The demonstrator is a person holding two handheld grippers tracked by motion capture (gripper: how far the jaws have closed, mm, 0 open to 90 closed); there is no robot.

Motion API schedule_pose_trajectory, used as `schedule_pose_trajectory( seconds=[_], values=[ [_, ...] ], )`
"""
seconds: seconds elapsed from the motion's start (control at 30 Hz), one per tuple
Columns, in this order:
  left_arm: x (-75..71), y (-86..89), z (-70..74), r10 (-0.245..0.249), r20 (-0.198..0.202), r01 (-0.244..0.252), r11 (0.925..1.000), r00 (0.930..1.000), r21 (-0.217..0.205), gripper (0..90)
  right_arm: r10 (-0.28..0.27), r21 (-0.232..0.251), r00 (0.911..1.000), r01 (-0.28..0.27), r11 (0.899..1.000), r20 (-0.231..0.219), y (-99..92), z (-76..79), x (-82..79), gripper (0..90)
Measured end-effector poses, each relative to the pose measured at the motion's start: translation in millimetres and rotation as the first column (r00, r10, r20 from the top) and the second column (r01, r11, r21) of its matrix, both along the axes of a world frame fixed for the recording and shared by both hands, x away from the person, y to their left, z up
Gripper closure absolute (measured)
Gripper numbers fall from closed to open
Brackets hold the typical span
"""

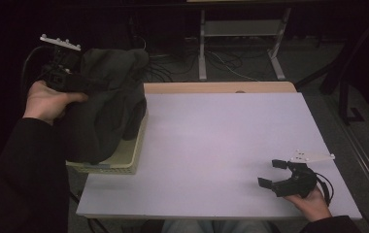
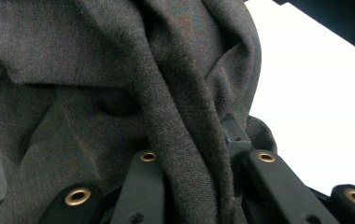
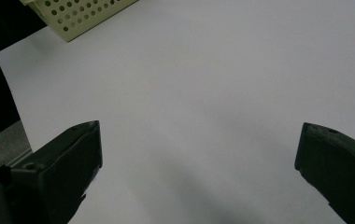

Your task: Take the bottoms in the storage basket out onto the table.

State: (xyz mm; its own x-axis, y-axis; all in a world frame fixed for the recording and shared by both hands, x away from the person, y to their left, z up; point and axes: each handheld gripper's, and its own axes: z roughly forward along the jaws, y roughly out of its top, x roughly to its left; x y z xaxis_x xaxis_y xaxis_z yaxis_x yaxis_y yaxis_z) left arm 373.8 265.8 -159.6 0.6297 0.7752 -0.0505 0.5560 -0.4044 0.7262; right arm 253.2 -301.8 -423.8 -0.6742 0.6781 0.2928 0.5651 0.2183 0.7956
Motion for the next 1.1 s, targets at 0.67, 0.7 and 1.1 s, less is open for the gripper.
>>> schedule_pose_trajectory(
  seconds=[0.67, 0.7, 1.1],
  values=[
    [-8.1, -24.7, 52.1, -0.052, 0.060, 0.051, 0.9986, 0.9969, 0.016, 74.7, -0.003, 0.012, 0.9999, 0.003, 1.000, 0.011, -1.0, 0.9, -0.6, 0.3],
    [-7.7, -25.7, 55.3, -0.069, 0.064, 0.067, 0.9975, 0.9956, 0.024, 74.7, -0.004, 0.013, 0.9999, 0.004, 1.000, 0.010, -1.0, 0.9, -0.7, 0.3],
    [-14.0, -50.0, 84.1, -0.150, 0.102, 0.147, 0.9886, 0.9835, 0.031, 74.8, -0.005, 0.017, 0.9999, 0.005, 1.000, 0.012, -2.7, 1.6, -0.8, 0.3]
  ],
)
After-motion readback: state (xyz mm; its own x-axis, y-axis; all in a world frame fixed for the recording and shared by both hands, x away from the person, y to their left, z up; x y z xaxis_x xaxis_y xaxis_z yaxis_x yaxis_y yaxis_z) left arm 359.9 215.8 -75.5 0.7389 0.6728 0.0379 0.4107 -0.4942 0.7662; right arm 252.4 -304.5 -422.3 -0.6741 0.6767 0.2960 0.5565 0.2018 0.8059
